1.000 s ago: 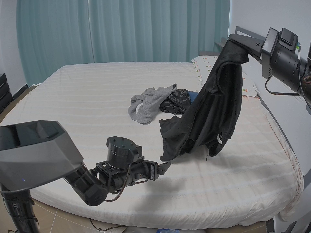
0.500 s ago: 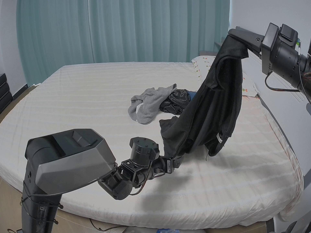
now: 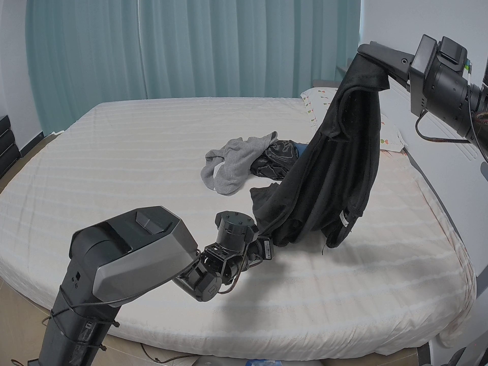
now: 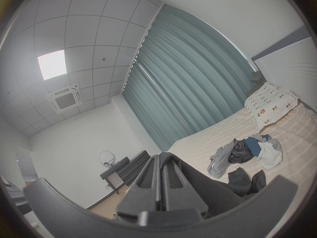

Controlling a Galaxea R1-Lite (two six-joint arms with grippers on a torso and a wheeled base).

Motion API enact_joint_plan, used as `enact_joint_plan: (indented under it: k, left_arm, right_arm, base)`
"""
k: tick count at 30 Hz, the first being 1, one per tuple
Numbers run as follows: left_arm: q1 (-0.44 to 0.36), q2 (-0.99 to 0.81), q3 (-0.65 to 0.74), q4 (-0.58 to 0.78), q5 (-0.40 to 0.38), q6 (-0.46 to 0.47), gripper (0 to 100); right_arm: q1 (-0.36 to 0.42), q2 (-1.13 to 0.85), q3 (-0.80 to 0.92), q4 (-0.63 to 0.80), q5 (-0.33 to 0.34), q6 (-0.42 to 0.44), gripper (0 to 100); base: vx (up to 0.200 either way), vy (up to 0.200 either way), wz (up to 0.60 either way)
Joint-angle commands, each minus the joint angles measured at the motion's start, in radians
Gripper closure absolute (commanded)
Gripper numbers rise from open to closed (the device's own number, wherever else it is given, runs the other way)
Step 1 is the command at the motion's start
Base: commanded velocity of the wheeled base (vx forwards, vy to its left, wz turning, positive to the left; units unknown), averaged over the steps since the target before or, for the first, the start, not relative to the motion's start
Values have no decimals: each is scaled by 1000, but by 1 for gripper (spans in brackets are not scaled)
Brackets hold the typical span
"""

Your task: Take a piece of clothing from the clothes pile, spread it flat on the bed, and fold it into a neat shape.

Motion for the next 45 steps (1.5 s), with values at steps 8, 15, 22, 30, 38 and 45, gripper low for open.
enact_joint_plan:
  k: [8,15,22,30,38,45]
  left_arm:
    - [65,-333,196,73,41,-114,100]
    - [105,-681,181,343,28,-167,100]
    - [179,-865,107,394,-28,-243,100]
    - [203,-880,219,385,-69,-263,100]
    - [190,-872,432,319,-175,-334,100]
    - [114,-797,503,223,-180,-441,100]
  right_arm:
    - [-116,113,39,-3,22,14,100]
    - [-171,308,-22,-118,2,17,100]
    - [-172,300,-217,-269,-88,15,100]
    - [-163,280,36,-284,-84,20,100]
    - [-152,368,295,-407,-78,124,100]
    - [-82,489,381,-540,-88,200,100]
  base:
    - [0,0,0]
    - [0,0,0]
    - [0,0,0]
    - [0,0,0]
    - [0,0,0]
    - [0,0,0]
